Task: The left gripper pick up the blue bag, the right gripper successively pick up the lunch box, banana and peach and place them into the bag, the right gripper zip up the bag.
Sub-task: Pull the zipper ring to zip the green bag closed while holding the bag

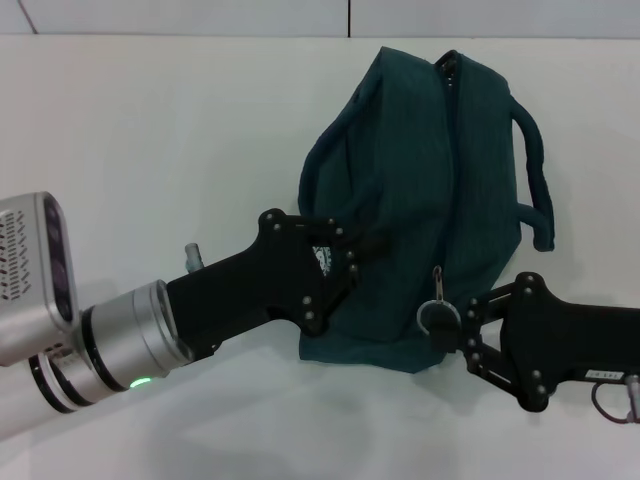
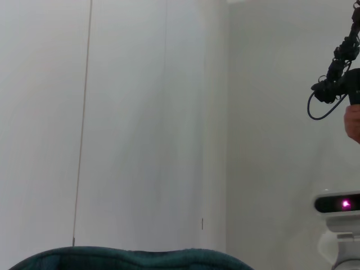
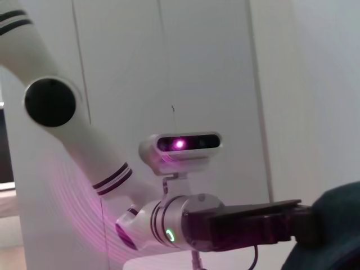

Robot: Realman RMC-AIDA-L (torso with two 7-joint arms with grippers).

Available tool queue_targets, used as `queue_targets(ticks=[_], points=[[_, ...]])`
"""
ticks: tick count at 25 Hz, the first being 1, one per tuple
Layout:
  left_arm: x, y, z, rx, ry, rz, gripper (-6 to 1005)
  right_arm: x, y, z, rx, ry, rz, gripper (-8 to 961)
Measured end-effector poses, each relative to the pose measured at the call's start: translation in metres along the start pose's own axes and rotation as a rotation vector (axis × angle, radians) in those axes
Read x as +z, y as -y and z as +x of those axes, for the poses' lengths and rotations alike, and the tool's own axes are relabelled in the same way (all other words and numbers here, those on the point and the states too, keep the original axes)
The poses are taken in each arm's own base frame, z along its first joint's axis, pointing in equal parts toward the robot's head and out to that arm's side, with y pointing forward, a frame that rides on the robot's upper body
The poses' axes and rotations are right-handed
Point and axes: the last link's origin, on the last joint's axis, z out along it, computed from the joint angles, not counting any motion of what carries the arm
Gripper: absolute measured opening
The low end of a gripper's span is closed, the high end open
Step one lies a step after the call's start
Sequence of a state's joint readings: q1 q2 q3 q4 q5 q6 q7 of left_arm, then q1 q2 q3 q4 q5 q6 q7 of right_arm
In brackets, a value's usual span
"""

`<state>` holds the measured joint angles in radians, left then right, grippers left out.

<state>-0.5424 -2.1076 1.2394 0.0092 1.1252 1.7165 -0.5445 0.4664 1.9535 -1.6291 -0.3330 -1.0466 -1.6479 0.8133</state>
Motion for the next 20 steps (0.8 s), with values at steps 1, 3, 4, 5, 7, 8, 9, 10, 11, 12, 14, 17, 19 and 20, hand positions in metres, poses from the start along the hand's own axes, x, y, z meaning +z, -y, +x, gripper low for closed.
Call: queue_targets(ticks=[1, 3, 4, 5, 7, 8, 9, 10, 11, 12, 14, 17, 19, 20], points=[[0.000, 0.000, 0.000, 0.000, 0.000, 0.000, 50, 0.000, -0.001, 0.000, -0.016, 0.002, 0.000, 150], [0.000, 0.000, 0.000, -0.001, 0.000, 0.001, 50, 0.001, -0.001, 0.001, -0.043, 0.006, 0.004, 120], [0.000, 0.000, 0.000, -0.001, 0.000, 0.002, 50, 0.001, -0.001, 0.000, -0.061, 0.013, 0.010, 105], [0.000, 0.000, 0.000, -0.001, 0.000, 0.002, 50, 0.001, -0.001, 0.000, -0.061, 0.013, 0.010, 91], [0.000, 0.000, 0.000, 0.007, -0.001, 0.003, 50, 0.004, -0.001, -0.002, -0.121, 0.051, 0.043, 72], [0.000, 0.000, 0.000, 0.009, -0.001, 0.004, 50, 0.006, -0.002, -0.002, -0.143, 0.065, 0.054, 67], [0.000, 0.000, 0.000, 0.012, -0.002, 0.004, 50, 0.007, -0.004, -0.002, -0.168, 0.081, 0.070, 63], [0.000, 0.000, 0.000, 0.013, -0.002, 0.004, 50, 0.008, -0.004, -0.002, -0.189, 0.088, 0.077, 59], [0.000, 0.000, 0.000, 0.013, -0.002, 0.004, 50, 0.008, -0.005, -0.002, -0.213, 0.096, 0.082, 54], [0.000, 0.000, 0.000, 0.013, -0.002, 0.005, 50, 0.009, -0.006, -0.003, -0.229, 0.103, 0.086, 50], [0.000, 0.001, 0.000, 0.014, -0.003, 0.004, 50, 0.009, -0.007, -0.005, -0.250, 0.119, 0.081, 40], [0.000, 0.001, 0.001, 0.016, -0.003, 0.004, 50, 0.007, -0.009, -0.009, -0.279, 0.150, 0.078, 34], [0.000, 0.001, 0.001, 0.023, -0.004, 0.005, 50, 0.004, -0.010, -0.010, -0.301, 0.171, 0.094, 33], [0.000, 0.001, 0.000, 0.028, -0.003, 0.006, 50, 0.003, -0.011, -0.011, -0.309, 0.180, 0.101, 33]])
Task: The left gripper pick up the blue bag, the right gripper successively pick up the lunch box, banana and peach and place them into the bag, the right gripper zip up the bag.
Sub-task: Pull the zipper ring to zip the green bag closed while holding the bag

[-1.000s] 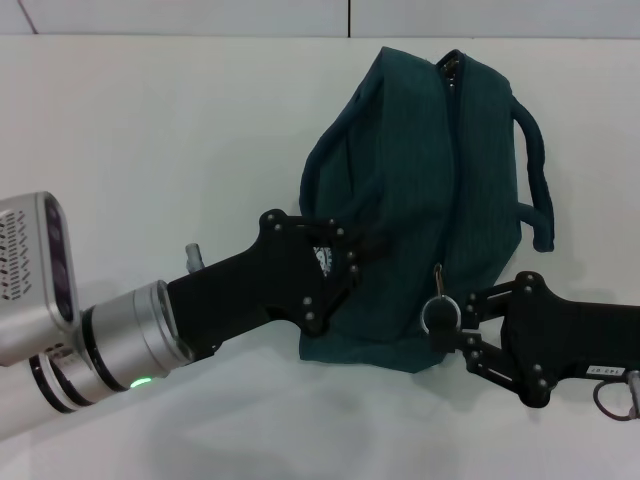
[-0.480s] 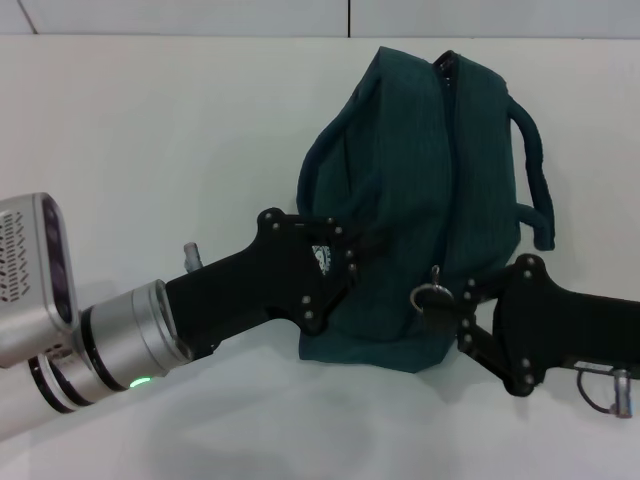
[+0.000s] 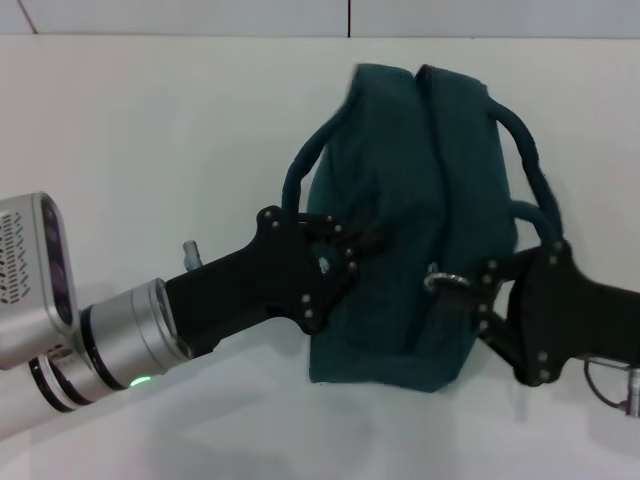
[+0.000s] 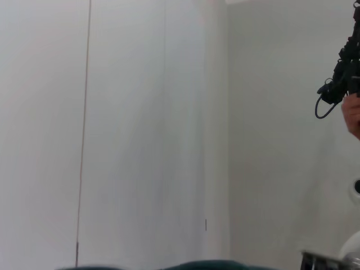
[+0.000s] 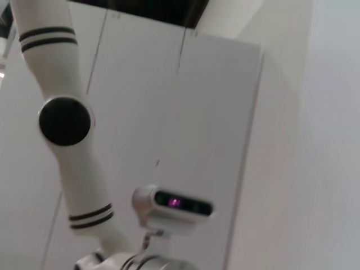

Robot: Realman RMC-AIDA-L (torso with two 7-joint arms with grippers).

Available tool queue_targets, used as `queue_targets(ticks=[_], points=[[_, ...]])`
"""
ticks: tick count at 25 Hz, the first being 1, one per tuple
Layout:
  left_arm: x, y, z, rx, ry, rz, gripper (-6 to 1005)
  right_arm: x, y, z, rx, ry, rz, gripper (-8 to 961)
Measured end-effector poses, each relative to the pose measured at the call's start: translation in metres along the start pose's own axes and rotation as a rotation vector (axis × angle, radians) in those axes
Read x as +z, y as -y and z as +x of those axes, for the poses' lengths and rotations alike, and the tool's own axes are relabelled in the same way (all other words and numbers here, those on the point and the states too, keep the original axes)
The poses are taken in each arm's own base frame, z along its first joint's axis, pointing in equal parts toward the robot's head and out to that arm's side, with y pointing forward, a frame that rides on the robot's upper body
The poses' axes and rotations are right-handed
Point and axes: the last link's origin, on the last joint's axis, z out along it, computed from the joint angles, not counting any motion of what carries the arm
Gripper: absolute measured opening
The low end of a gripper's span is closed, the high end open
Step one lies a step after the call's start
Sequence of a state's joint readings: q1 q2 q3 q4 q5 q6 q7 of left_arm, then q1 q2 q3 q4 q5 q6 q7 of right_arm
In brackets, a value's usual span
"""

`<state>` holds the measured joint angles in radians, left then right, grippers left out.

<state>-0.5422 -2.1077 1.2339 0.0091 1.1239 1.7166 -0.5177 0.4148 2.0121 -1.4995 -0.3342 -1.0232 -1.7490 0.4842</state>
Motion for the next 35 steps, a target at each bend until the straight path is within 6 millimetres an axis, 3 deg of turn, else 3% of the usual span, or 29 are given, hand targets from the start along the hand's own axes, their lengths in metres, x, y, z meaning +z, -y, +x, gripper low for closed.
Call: queue_targets(ticks=[15, 26, 30, 35], points=[[-0.001, 0.001, 0.001, 0.009, -0.007, 0.013, 51, -0.027, 0.002, -0.006, -0.029, 0.011, 0.118, 35], [0.001, 0.002, 0.001, 0.012, -0.006, 0.012, 51, -0.053, -0.004, -0.007, 0.206, -0.045, 0.063, 48], [0.000, 0.004, 0.001, 0.013, -0.007, 0.025, 52, -0.056, -0.004, -0.004, 0.274, -0.067, 0.088, 167], [0.000, 0.005, 0.001, 0.015, -0.003, 0.029, 52, -0.055, -0.005, 0.002, 0.396, -0.121, 0.068, 216]])
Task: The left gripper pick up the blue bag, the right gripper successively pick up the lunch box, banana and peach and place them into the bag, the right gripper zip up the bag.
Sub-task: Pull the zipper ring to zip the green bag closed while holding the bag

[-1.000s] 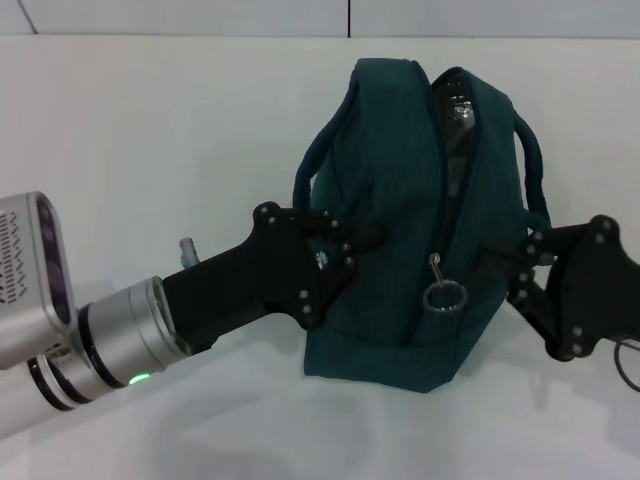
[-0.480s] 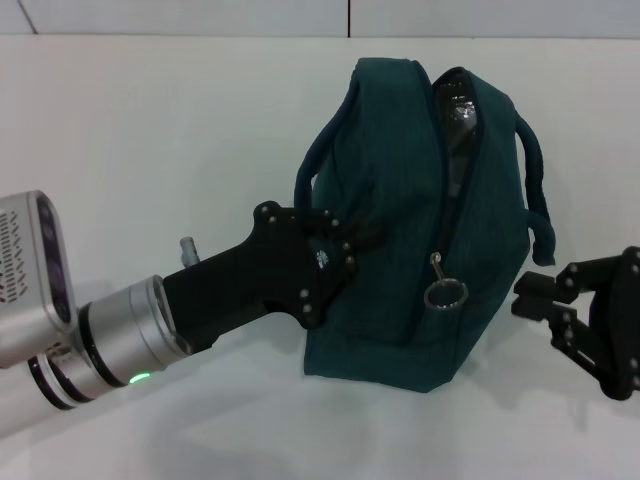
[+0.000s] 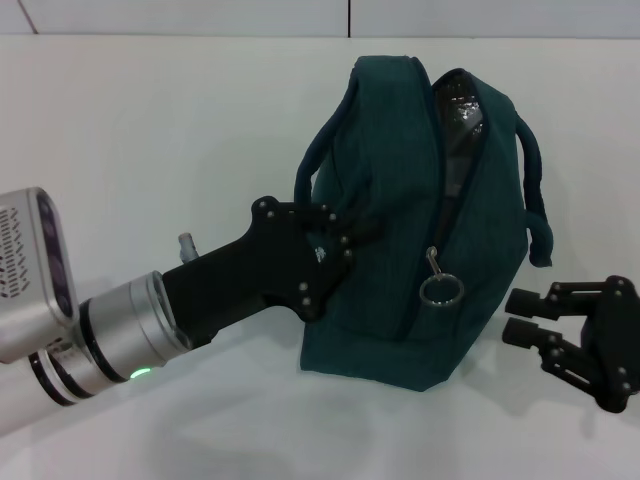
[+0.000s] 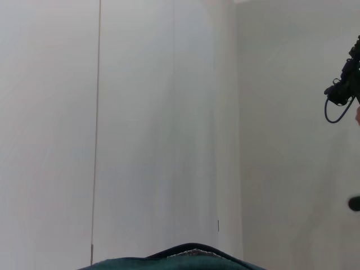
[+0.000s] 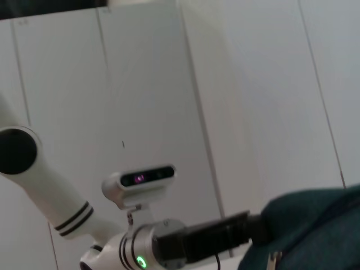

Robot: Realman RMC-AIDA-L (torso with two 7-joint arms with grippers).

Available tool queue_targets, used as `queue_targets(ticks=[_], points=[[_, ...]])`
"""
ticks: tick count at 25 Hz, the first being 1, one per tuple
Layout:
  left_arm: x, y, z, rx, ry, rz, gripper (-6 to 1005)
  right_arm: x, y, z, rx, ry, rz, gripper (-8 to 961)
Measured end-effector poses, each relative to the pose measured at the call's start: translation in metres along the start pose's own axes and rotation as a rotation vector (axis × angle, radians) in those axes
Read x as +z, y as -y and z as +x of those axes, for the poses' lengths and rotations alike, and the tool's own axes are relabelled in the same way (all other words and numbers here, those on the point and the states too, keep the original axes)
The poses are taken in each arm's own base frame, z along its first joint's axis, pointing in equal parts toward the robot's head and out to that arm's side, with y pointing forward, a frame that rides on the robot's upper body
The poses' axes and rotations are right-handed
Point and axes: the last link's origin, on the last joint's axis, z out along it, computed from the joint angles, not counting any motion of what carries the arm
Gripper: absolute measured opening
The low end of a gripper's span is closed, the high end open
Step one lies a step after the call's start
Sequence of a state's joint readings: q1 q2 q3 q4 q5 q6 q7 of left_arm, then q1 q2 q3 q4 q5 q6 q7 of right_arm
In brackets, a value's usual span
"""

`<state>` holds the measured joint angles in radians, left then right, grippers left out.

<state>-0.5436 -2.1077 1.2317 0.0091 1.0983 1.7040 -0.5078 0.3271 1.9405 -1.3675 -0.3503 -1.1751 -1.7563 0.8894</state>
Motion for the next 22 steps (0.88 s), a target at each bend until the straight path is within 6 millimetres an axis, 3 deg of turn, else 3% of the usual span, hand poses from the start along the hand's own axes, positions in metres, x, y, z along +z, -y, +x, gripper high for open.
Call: queue_targets(ticks=[7, 22], points=[[0.001, 0.001, -0.001, 0.002, 0.012, 0.005, 52, 0.013, 0.000, 0.009, 0.027, -0.025, 0.004, 228], [-0.001, 0.003, -0.003, 0.025, 0.020, 0.027, 53, 0.032, 0.011, 0.002, -0.002, -0.016, 0.000, 224]])
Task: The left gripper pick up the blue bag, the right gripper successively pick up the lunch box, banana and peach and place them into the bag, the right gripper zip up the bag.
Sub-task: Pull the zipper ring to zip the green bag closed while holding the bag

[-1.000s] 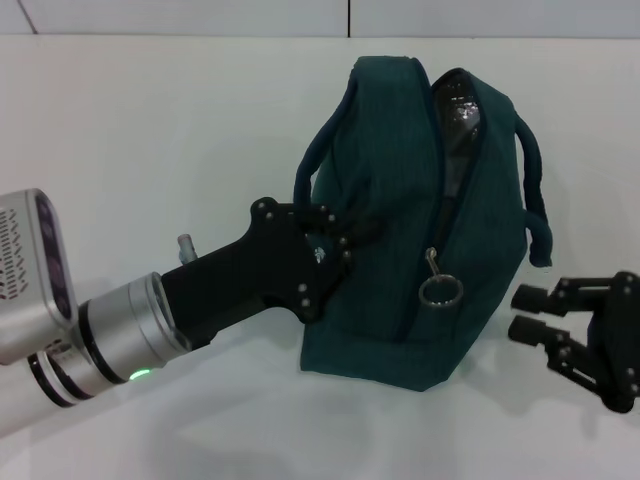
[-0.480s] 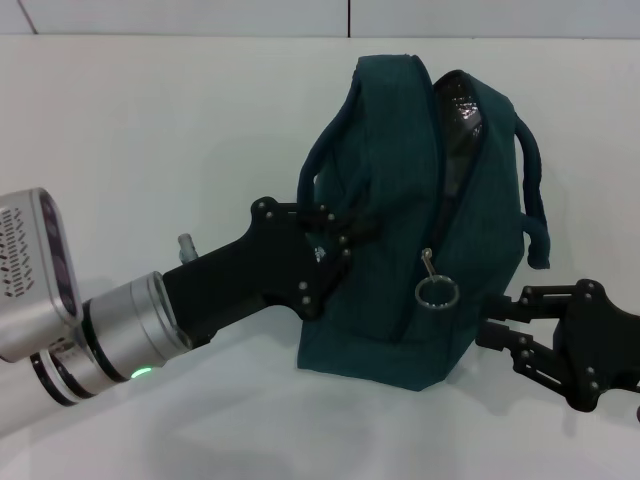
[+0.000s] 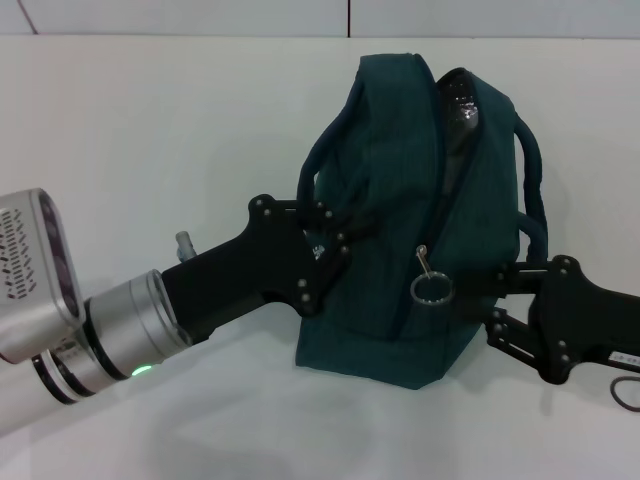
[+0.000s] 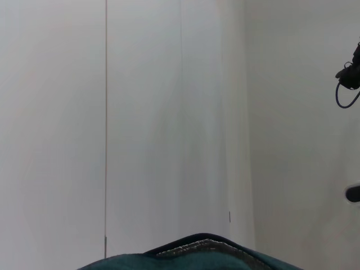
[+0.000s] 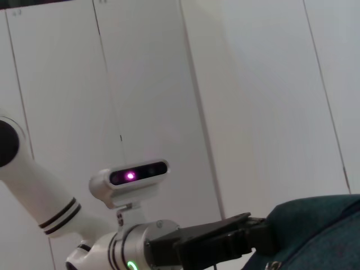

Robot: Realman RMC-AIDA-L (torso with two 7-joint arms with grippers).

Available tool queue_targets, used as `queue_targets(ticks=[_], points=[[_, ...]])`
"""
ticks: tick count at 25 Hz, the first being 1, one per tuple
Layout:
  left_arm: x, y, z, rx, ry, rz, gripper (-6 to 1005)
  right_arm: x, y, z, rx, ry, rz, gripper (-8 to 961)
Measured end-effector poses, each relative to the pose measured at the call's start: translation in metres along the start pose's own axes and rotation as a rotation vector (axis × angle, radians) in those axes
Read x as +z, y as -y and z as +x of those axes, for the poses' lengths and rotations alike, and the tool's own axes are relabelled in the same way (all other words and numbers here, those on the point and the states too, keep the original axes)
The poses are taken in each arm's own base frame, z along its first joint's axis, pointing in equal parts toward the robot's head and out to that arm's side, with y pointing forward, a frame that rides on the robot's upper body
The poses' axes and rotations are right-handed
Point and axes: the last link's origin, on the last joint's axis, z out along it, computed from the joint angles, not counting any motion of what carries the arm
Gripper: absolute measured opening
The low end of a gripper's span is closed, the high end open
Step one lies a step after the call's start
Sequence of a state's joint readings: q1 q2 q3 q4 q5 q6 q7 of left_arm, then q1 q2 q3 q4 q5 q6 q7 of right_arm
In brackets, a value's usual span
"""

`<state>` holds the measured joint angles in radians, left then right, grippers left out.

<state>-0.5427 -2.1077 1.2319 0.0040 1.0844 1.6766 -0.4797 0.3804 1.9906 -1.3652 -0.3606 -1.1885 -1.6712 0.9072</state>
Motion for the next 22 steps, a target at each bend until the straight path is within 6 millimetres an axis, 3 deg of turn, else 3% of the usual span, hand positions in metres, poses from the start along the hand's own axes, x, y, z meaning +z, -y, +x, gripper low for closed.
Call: queue_targets(ticks=[12, 19, 22], points=[[0.002, -0.001, 0.001, 0.006, -0.005, -0.020, 53, 0.022, 0.005, -0.001, 0.012, -0.022, -0.028, 219], [0.002, -0.001, 0.002, 0.012, -0.006, -0.023, 53, 0.021, 0.003, 0.001, 0.012, -0.020, -0.027, 216], [0.002, -0.001, 0.002, 0.016, -0.006, -0.023, 53, 0.021, 0.003, 0.001, 0.005, -0.018, -0.028, 142]])
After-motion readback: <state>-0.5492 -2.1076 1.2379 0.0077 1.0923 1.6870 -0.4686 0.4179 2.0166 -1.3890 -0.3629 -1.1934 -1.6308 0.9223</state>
